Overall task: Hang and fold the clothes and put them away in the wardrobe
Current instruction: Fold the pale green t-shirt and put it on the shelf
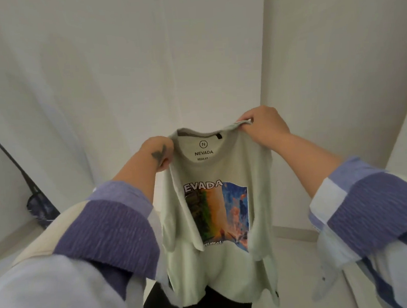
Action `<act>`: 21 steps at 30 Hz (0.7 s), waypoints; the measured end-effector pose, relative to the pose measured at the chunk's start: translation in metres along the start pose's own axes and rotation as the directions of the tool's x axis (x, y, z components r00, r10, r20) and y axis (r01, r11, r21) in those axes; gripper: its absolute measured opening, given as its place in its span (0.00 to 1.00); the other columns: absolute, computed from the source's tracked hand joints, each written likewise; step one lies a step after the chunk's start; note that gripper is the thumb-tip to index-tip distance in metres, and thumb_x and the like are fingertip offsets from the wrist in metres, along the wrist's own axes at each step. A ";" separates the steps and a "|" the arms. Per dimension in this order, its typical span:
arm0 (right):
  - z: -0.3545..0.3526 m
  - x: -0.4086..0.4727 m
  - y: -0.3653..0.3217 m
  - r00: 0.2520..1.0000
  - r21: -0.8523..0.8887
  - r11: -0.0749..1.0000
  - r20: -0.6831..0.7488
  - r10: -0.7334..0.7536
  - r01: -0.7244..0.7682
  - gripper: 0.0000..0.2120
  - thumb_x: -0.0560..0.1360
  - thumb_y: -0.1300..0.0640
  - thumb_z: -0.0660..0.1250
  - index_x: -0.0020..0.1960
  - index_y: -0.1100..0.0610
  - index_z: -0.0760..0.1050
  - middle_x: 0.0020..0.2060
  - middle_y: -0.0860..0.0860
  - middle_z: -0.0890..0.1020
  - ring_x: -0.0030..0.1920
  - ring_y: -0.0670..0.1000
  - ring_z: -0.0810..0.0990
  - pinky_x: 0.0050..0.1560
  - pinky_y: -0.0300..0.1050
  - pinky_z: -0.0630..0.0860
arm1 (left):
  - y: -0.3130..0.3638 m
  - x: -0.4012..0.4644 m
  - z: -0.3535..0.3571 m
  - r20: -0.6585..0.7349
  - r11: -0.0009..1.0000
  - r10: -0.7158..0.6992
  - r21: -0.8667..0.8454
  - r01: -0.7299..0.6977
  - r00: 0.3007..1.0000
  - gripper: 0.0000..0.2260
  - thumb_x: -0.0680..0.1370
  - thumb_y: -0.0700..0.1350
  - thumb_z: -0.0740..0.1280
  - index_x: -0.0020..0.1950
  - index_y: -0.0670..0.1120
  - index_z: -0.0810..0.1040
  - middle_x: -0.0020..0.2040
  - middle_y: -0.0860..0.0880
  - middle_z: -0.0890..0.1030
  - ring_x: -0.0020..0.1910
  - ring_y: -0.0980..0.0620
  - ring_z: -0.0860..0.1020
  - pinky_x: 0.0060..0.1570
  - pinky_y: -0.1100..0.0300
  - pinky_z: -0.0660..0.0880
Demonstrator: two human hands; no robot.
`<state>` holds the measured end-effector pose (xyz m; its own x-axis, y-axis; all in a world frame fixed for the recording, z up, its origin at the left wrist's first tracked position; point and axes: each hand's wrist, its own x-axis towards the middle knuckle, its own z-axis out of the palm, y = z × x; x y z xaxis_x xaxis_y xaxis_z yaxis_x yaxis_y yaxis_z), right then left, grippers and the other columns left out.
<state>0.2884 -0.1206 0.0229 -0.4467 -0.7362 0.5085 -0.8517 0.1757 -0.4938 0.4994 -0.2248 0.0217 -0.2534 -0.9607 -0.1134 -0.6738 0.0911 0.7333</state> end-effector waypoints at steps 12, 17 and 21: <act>-0.010 -0.002 0.014 0.961 -0.140 0.952 0.011 0.277 -0.273 0.15 0.74 0.61 0.61 0.52 0.49 0.83 0.51 0.50 0.83 0.49 0.55 0.80 0.42 0.43 0.72 | -0.017 0.024 0.004 -0.200 0.982 0.189 0.029 -0.187 0.962 0.23 0.81 0.40 0.57 0.74 0.35 0.57 0.74 0.39 0.61 0.73 0.42 0.61 0.68 0.58 0.55; -0.019 0.000 0.005 0.857 -0.261 0.840 0.078 0.510 -0.476 0.10 0.74 0.64 0.59 0.35 0.61 0.72 0.35 0.56 0.79 0.35 0.56 0.76 0.35 0.41 0.68 | 0.002 0.015 0.002 -0.130 0.852 0.202 -0.465 -0.240 0.971 0.15 0.79 0.40 0.61 0.65 0.38 0.74 0.65 0.39 0.75 0.60 0.44 0.75 0.43 0.59 0.70; -0.022 -0.003 -0.002 0.652 -0.038 0.744 0.453 0.608 -0.667 0.22 0.82 0.59 0.49 0.38 0.68 0.74 0.38 0.62 0.82 0.28 0.54 0.81 0.28 0.44 0.75 | -0.003 0.006 -0.004 -0.183 0.805 0.236 -0.513 -0.297 0.954 0.07 0.73 0.50 0.65 0.41 0.47 0.76 0.48 0.44 0.76 0.48 0.46 0.74 0.51 0.47 0.76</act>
<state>0.2850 -0.1047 0.0378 -0.6849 -0.6693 -0.2878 -0.3465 0.6467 -0.6795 0.5024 -0.2319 0.0217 -0.2738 -0.9433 0.1874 -0.1106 0.2245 0.9682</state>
